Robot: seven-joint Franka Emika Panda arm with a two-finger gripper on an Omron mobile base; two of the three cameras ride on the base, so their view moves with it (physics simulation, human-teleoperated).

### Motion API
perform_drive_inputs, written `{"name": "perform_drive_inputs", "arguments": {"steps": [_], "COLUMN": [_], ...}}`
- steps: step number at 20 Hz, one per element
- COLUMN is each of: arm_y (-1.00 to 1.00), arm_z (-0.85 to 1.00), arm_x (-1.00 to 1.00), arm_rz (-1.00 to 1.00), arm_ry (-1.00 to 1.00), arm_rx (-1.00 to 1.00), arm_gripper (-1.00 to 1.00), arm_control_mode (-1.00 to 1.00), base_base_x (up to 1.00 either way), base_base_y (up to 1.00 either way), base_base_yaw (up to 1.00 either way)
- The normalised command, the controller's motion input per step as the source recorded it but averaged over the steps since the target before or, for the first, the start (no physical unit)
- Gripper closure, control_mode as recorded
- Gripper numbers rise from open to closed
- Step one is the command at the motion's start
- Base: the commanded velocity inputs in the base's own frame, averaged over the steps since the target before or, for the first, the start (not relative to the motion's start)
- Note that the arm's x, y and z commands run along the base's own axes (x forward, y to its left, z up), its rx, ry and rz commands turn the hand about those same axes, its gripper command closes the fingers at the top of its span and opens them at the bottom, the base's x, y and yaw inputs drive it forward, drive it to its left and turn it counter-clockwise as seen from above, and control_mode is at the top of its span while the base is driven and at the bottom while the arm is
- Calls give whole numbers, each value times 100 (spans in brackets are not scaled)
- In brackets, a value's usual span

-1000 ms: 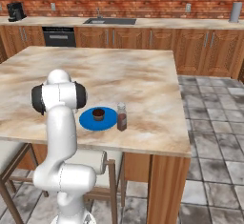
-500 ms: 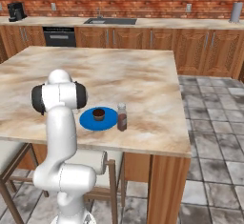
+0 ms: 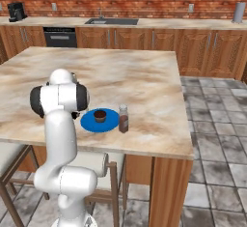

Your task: Take the cinnamon bottle from the cabinet and place it on the dining table, next to the plate with the cupcake. Then take the chocolate from the dining counter and place it on the cupcake plate.

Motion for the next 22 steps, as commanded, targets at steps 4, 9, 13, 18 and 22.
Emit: {"name": "perform_drive_inputs", "arguments": {"steps": [4,9,13,18,22], "arm_y": [-15,-60,-54,-30,-16], "arm_z": [85,22,-14,-27,-28], "arm_x": [-2,-7,0,0,0], "arm_rz": [6,6,13,19,20], "arm_ry": [1,2,10,8,5], "arm_rx": [0,-2,-6,-7,-3], "arm_gripper": [100,100,100,100,100], "arm_control_mode": [-100,-100,-100,-100,-100], "base_base_x": [0,0,0,0,0], "base_base_y": [0,0,0,0,0], "base_base_yaw": [0,0,0,0,0]}}
